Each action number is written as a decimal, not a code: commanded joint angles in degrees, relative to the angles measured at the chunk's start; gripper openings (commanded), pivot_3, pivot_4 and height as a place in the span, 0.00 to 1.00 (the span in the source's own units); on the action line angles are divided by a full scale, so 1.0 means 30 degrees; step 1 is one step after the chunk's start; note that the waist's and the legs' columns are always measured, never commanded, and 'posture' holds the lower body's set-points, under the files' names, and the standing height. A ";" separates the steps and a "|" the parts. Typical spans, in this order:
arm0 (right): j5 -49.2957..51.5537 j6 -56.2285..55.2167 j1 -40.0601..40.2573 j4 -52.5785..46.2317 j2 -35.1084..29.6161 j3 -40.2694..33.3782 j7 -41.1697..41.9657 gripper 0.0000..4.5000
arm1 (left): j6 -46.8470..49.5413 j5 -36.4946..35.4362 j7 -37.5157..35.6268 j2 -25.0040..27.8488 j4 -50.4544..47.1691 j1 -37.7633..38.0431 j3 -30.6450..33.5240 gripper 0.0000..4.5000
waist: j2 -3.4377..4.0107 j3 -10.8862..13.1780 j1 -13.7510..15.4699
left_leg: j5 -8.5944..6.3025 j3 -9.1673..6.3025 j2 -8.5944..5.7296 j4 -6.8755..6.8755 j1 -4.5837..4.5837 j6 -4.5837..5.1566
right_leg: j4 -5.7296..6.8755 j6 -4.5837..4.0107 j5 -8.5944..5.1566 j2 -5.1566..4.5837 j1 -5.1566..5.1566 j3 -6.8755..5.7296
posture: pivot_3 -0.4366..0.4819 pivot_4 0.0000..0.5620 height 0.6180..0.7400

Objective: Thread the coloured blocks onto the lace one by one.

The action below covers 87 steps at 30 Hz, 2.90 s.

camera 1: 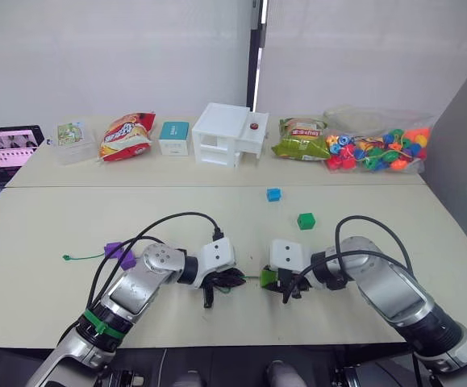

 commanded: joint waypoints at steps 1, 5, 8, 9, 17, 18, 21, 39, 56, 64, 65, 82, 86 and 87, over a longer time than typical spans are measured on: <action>0.0117 0.0351 0.0442 -0.0258 -0.0136 0.0300 -0.0051 0.30 | -0.0273 0.0141 -0.0084 -0.0164 -0.0085 -0.0252 0.0014 0.01 | 0.0000 0.0000 -0.0002 | 0.0000 0.0000 0.0000 0.0000 0.0000 0.0000 | 0.0000 0.0000 0.0000 0.0000 0.0000 -0.0001 | 0.48 0.27 1.00; 0.0124 0.0232 0.0483 -0.0180 -0.0071 0.0362 -0.0116 0.30 | -0.0209 0.0226 -0.0014 -0.0477 -0.0268 -0.0438 -0.0069 0.01 | -0.0001 -0.0001 -0.0002 | 0.0000 0.0001 0.0000 0.0000 0.0000 0.0000 | -0.0001 0.0000 0.0000 0.0000 0.0001 0.0000 | 0.48 0.27 1.00; 0.0133 0.0157 0.0506 -0.0114 -0.0014 0.0403 -0.0145 0.30 | -0.0138 0.0281 -0.0087 -0.0721 -0.0424 -0.0529 -0.0244 0.01 | -0.0001 -0.0001 -0.0004 | 0.0000 0.0001 0.0001 0.0000 0.0000 0.0000 | -0.0001 0.0000 0.0000 0.0001 -0.0001 0.0000 | 0.48 0.27 1.00; 0.0135 0.0143 0.0505 -0.0096 0.0007 0.0416 -0.0154 0.30 | -0.0126 0.0319 -0.0082 -0.0792 -0.0440 -0.0548 -0.0295 0.01 | -0.0001 -0.0001 -0.0004 | 0.0000 -0.0001 0.0000 0.0000 0.0000 0.0000 | -0.0001 0.0000 0.0000 0.0001 -0.0001 -0.0001 | 0.48 0.27 1.00; 0.0157 0.0006 0.0309 0.0015 0.0248 0.0600 -0.0057 0.30 | -0.0280 0.0942 0.0231 -0.1919 0.0264 -0.1308 -0.0828 0.01 | -0.0004 -0.0004 -0.0010 | 0.0000 -0.0001 -0.0001 0.0000 0.0006 0.0000 | -0.0001 0.0000 0.0000 0.0003 0.0007 0.0000 | 0.48 0.27 1.00; 0.0164 -0.0006 0.0307 0.0016 0.0253 0.0613 -0.0032 0.30 | -0.0216 0.0970 0.0284 -0.2100 0.0286 -0.1433 -0.0882 0.01 | -0.0003 -0.0004 -0.0020 | 0.0000 0.0001 0.0000 0.0000 0.0006 0.0000 | -0.0001 0.0000 0.0000 0.0005 0.0005 0.0000 | 0.48 0.27 1.00; 0.0154 -0.0004 0.0300 0.0012 0.0289 0.0645 -0.0015 0.30 | -0.0053 0.1025 0.0345 -0.2422 0.0243 -0.1581 -0.0935 0.01 | -0.0007 -0.0006 -0.0010 | 0.0000 -0.0001 0.0001 0.0000 0.0007 0.0001 | 0.0001 0.0000 0.0000 0.0005 0.0006 0.0000 | 0.48 0.27 1.00; -0.0045 -0.0239 0.0427 0.0340 0.0326 0.0423 -0.0407 0.30 | 0.1987 -0.0851 -0.0697 -0.0648 -0.2268 -0.0750 0.0823 0.78 | -0.0012 -0.0012 -0.0098 | 0.0000 -0.0001 0.0010 -0.0016 0.0038 0.0001 | 0.0004 -0.0001 0.0000 0.0015 0.0012 0.0005 | 0.48 0.27 1.00; 0.2544 0.1188 0.2003 -0.3397 -0.1405 -0.3467 -0.0637 1.00 | 0.2286 -0.0945 -0.0618 -0.0547 -0.3025 -0.1616 -0.0065 0.79 | -0.0015 -0.0008 0.0159 | 0.0000 -0.0001 -0.0002 -0.0011 -0.0029 0.0000 | -0.0014 0.0000 0.0000 0.0000 -0.0022 0.0001 | 0.48 0.27 1.00; 0.3362 0.0647 0.3718 -0.3289 -0.2755 -0.4768 -0.0946 1.00 | 0.1029 0.0818 -0.0655 -0.1556 -0.0645 -0.2882 -0.2263 0.79 | -0.0017 -0.0008 0.0364 | 0.0000 0.0007 -0.0003 -0.0007 -0.0026 0.0001 | -0.0022 0.0000 0.0000 0.0005 -0.0016 0.0004 | 0.48 0.27 1.00; 0.3397 0.0598 0.3839 -0.3264 -0.2823 -0.4812 -0.0988 1.00 | 0.0835 0.1079 -0.0633 -0.1702 -0.0336 -0.2986 -0.2494 0.79 | -0.0019 -0.0006 0.0383 | 0.0000 0.0008 -0.0004 -0.0004 -0.0027 0.0001 | -0.0025 0.0001 0.0000 0.0002 -0.0012 0.0004 | 0.48 0.27 1.00; 0.3085 -0.0477 0.4238 -0.1955 -0.2281 -0.4103 -0.1829 1.00 | -0.0384 0.2502 -0.0924 -0.2490 0.1551 -0.2819 -0.3439 0.29 | -0.0020 -0.0007 0.0433 | -0.0001 0.0010 -0.0004 0.0011 -0.0024 0.0002 | -0.0025 0.0001 -0.0001 0.0003 -0.0001 0.0005 | 0.48 0.27 1.00; 0.2861 -0.1153 0.4131 -0.1210 -0.2010 -0.3690 -0.1787 1.00 | -0.0322 0.2499 -0.0969 -0.2369 0.1419 -0.2818 -0.3380 0.29 | -0.0020 -0.0007 0.0427 | -0.0001 0.0010 -0.0004 0.0011 -0.0021 0.0002 | -0.0025 0.0001 -0.0001 0.0003 0.0001 0.0005 | 0.48 0.27 1.00; 0.2835 -0.1285 0.4138 -0.1088 -0.1981 -0.3644 -0.1771 1.00 | -0.0309 0.2502 -0.0976 -0.2352 0.1400 -0.2817 -0.3379 0.29 | -0.0020 -0.0006 0.0426 | -0.0001 0.0010 -0.0004 0.0010 -0.0021 0.0002 | -0.0025 0.0001 -0.0001 0.0003 0.0000 0.0004 | 0.48 0.27 1.00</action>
